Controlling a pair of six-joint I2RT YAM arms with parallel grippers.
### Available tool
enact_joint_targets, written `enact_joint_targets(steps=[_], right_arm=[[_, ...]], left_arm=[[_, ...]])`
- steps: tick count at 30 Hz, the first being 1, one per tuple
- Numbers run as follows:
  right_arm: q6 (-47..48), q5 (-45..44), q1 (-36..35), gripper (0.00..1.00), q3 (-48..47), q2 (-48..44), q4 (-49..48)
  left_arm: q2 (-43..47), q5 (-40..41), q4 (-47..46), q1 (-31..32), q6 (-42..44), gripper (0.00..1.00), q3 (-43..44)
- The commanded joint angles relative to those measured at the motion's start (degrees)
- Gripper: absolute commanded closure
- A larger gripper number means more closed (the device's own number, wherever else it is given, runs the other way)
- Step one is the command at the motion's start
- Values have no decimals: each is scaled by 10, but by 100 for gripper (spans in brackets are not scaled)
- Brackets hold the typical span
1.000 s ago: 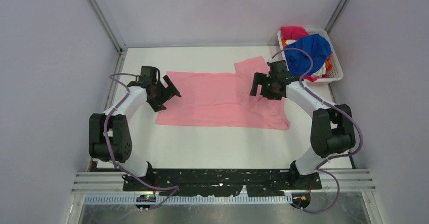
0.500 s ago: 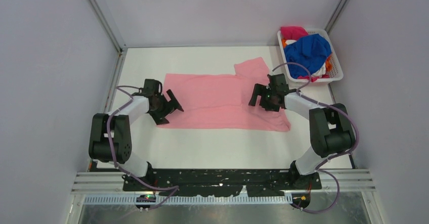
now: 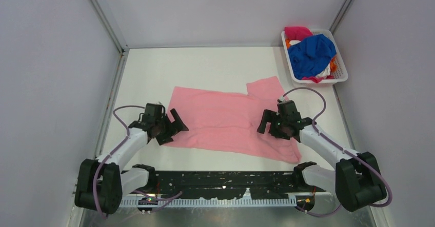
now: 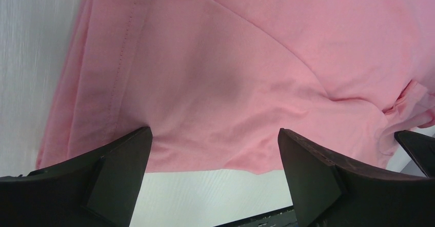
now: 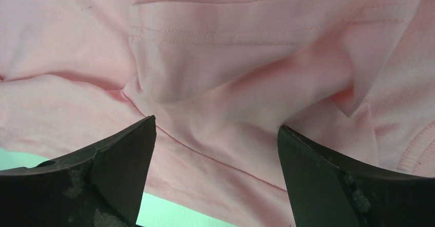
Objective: Fold and stack the t-shirts
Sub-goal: Fold the flattened tshirt in 1/3 of the way
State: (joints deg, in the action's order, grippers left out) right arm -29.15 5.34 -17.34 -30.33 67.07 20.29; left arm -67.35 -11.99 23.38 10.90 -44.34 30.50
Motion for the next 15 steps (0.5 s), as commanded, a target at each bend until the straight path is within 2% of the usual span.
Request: enact_joint_targets(steps=[1, 8, 15], right_arm=[[-31, -29, -4, 5, 38, -49, 98], [-20, -79, -5, 5, 30, -66, 95], [3, -93, -5, 5, 7, -49, 58]], left_arm=[[65, 35, 124, 11, -23, 0, -81], [188, -4, 146, 17, -50, 0, -140], [293, -16, 192, 20, -79, 0, -170]])
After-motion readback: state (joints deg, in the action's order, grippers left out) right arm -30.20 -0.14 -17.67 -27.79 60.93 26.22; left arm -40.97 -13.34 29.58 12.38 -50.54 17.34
